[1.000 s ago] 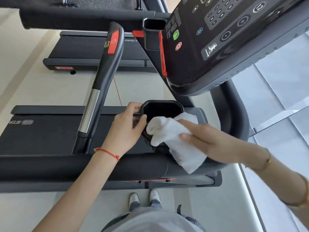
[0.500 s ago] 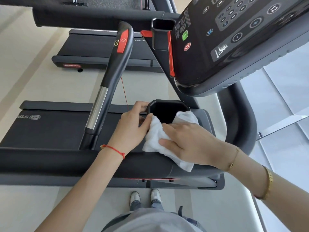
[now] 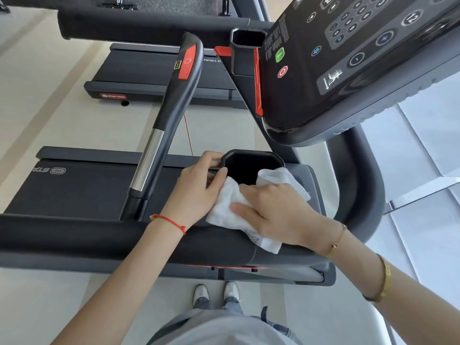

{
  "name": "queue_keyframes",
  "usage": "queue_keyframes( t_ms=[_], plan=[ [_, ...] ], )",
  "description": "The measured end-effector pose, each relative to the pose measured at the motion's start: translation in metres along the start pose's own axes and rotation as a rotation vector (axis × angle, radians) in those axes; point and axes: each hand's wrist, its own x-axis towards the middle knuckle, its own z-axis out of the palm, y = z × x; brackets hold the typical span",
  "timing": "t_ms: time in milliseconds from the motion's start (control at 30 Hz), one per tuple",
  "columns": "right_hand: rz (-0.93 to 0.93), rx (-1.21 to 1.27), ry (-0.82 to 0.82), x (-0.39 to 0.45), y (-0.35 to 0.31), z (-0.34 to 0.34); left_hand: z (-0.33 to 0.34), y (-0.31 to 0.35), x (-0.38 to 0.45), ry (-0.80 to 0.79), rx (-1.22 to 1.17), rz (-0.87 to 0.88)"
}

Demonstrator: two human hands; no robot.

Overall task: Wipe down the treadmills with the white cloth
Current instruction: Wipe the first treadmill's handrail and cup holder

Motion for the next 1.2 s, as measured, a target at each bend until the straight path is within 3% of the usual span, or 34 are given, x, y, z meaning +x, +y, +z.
queue_keyframes(
  t_ms=[133,300,433,700,900,1200],
  plan=[
    [-0.049,0.145,0.103,-0.020,0.003,0.000,-0.011,0.005,-0.009,0.021,0.084,0.038],
    [-0.084,0.515,-0.047,-0.038,0.007,-0.008,-0.029,0.005,-0.038,0.090,0.153,0.077],
    [-0.235,0.267,-0.062,-0.044,-0.011,-0.002,-0.038,0.003,-0.065,0.192,0.181,0.113],
    [-0.178,-0.261,0.160,-0.038,-0.054,0.026,-0.069,-0.033,-0.104,0.306,0.370,0.167],
    [-0.124,-0.349,0.322,-0.011,-0.094,0.039,-0.108,-0.070,-0.125,0.328,0.415,0.189],
    [-0.020,-0.414,0.432,0.043,-0.178,0.071,-0.182,-0.131,-0.143,0.313,0.444,0.250]
  ],
)
